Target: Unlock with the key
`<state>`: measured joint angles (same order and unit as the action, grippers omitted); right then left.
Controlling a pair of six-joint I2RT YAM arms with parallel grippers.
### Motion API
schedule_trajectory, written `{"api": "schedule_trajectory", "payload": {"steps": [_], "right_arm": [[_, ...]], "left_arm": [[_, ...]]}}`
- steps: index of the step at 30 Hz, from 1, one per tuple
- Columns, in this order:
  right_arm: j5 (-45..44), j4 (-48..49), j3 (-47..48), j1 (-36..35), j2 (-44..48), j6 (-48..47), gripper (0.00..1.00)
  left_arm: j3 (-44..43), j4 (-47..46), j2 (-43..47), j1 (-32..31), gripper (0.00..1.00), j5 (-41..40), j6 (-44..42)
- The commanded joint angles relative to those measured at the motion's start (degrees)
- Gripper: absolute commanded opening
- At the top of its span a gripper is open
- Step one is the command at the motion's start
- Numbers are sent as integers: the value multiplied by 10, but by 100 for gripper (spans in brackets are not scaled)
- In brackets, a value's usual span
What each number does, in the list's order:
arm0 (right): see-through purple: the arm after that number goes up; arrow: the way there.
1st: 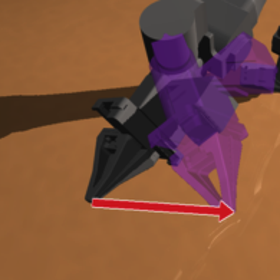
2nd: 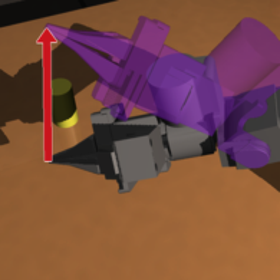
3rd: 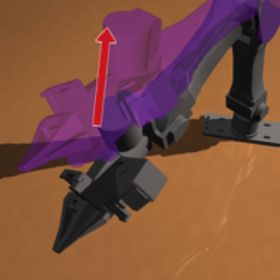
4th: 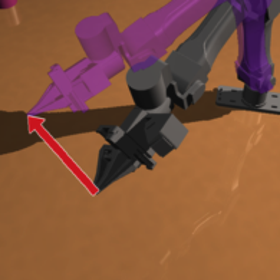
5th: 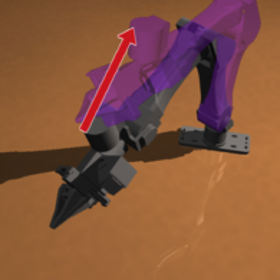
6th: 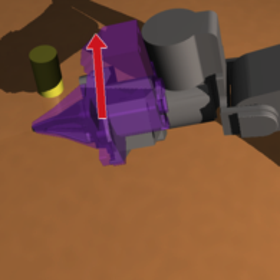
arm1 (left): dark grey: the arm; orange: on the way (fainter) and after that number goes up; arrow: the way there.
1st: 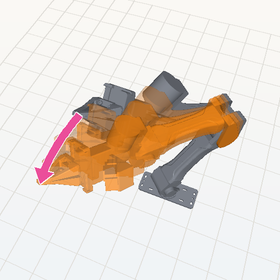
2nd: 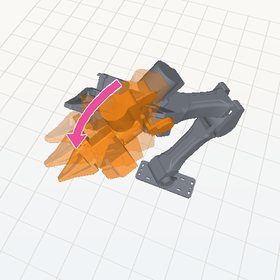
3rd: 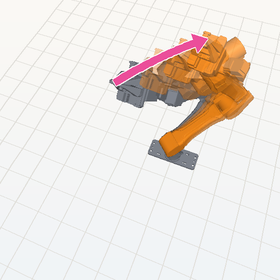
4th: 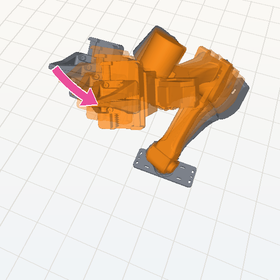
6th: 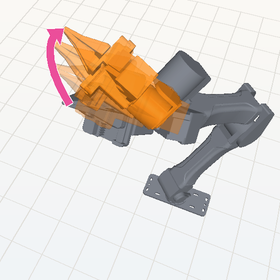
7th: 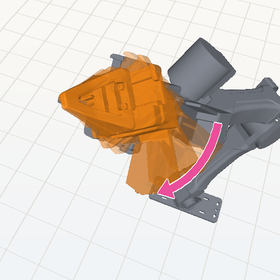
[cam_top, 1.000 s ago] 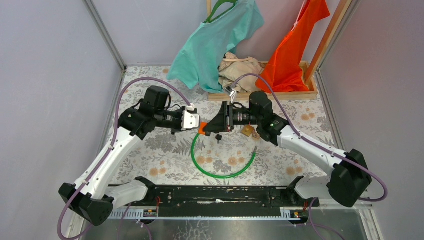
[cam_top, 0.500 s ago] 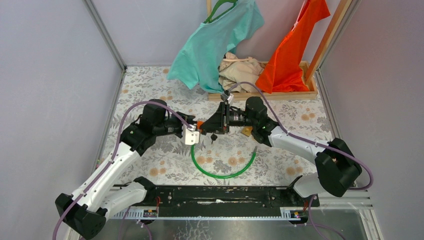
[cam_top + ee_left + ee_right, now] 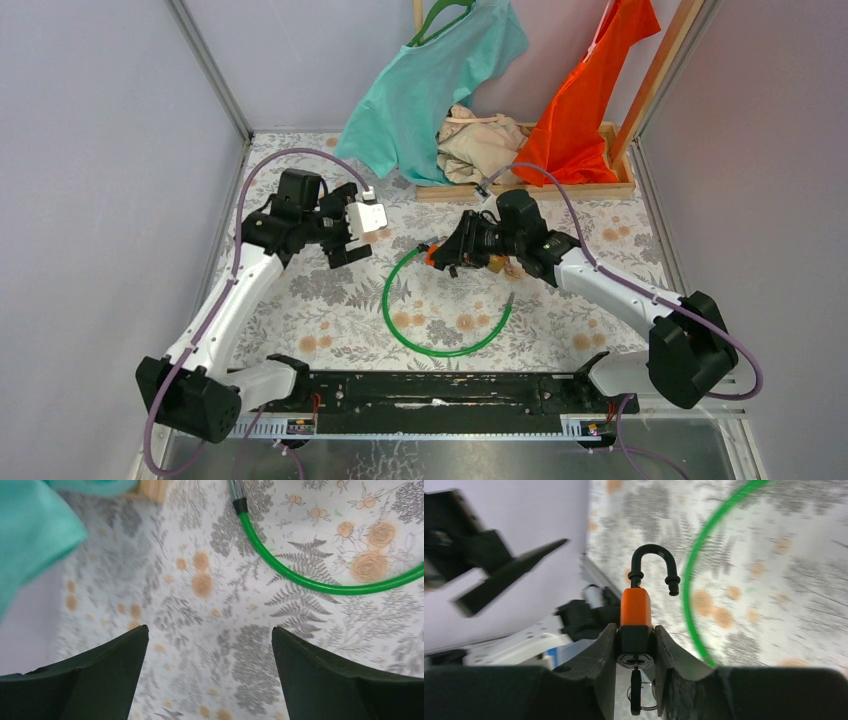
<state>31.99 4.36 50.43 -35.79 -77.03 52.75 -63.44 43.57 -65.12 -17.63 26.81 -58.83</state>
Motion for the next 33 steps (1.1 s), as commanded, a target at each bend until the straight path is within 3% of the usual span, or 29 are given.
{"api": "schedule_trajectory", "payload": {"steps": [1, 11, 24, 32, 33], "right_arm": [[-97, -91, 24, -2, 4, -130, 0], [-176, -55, -7, -43, -47, -175, 0], [-190, -37, -46, -92, -115, -158, 0], [-164, 14, -89, -92, -116, -93, 0], [-161, 16, -90, -92, -116, -86, 8]], "left_arm": [[-47, 85, -35, 38, 100, 26, 98], [-14, 19, -90, 122, 100, 59, 181], [1, -38, -100, 127, 100, 71, 252], [-4, -50, -108, 129, 100, 65, 288], [-3, -52, -108, 129, 100, 65, 292]]}}
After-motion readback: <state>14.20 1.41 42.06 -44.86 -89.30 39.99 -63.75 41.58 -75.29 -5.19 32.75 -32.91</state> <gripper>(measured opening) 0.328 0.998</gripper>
